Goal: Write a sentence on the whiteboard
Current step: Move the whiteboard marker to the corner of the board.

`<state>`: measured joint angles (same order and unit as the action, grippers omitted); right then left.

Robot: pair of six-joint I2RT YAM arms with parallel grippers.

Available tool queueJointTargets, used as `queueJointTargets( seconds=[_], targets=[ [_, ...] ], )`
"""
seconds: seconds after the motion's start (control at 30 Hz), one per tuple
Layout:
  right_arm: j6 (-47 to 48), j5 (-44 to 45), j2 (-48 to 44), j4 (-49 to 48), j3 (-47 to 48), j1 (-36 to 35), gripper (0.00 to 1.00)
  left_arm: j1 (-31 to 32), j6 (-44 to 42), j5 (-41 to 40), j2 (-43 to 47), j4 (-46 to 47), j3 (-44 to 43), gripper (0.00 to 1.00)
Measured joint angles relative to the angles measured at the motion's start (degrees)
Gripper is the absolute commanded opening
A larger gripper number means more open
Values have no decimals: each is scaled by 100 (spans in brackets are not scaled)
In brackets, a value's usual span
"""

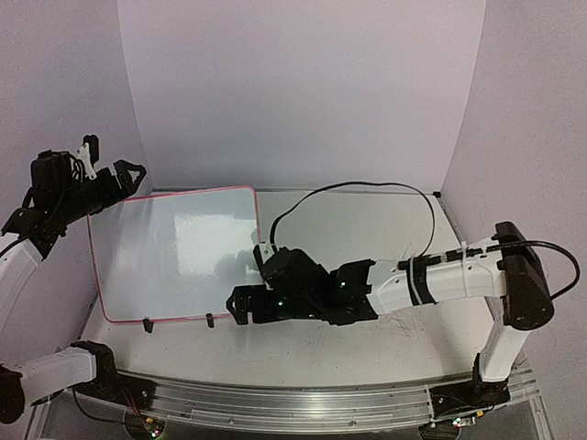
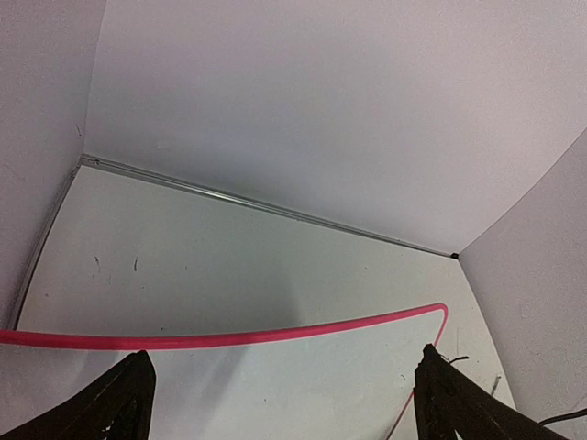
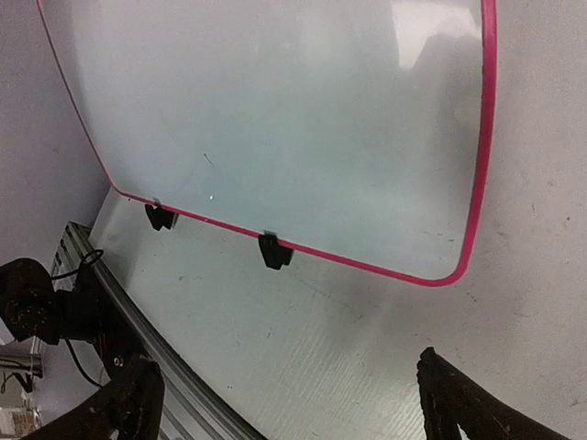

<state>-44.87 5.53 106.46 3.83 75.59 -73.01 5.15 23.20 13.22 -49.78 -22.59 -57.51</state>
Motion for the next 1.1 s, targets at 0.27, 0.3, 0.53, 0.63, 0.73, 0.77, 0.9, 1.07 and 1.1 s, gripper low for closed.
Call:
queueJointTargets(
  seconds=[0.27, 0.3, 0.53, 0.63, 0.73, 0.77, 0.9, 1.07, 1.1],
  targets=[
    [-762, 283, 1200, 3, 826, -137, 60, 0, -112, -82, 119, -194, 21, 99],
    [-772, 297, 1372, 1, 961, -140, 59, 0, -127, -99, 160, -196, 21, 99],
    [-620, 282, 2301, 259, 2034, -178, 61, 0, -187, -135, 443, -207, 21, 99],
    [-516, 277, 2553, 389, 2561, -223, 59, 0, -205, -137, 471, -249, 21, 99],
    [-477, 280, 2832, 553, 3139, -278, 56, 0, -218, -137, 476, -359, 22, 99],
    [-464, 282, 2914, 615, 3294, -294, 56, 0, -218, -137, 478, -389, 21, 99],
    [-460, 372, 3111, 919, 3636, -370, 56, 0, -218, -136, 481, -463, 21, 99],
    [-520, 489, 3253, 1318, 3829, -416, 56, 0, -218, -132, 485, -465, 21, 99],
    [-531, 494, 3311, 1360, 3897, -418, 56, 0, -218, -132, 484, -465, 21, 99]
  ],
)
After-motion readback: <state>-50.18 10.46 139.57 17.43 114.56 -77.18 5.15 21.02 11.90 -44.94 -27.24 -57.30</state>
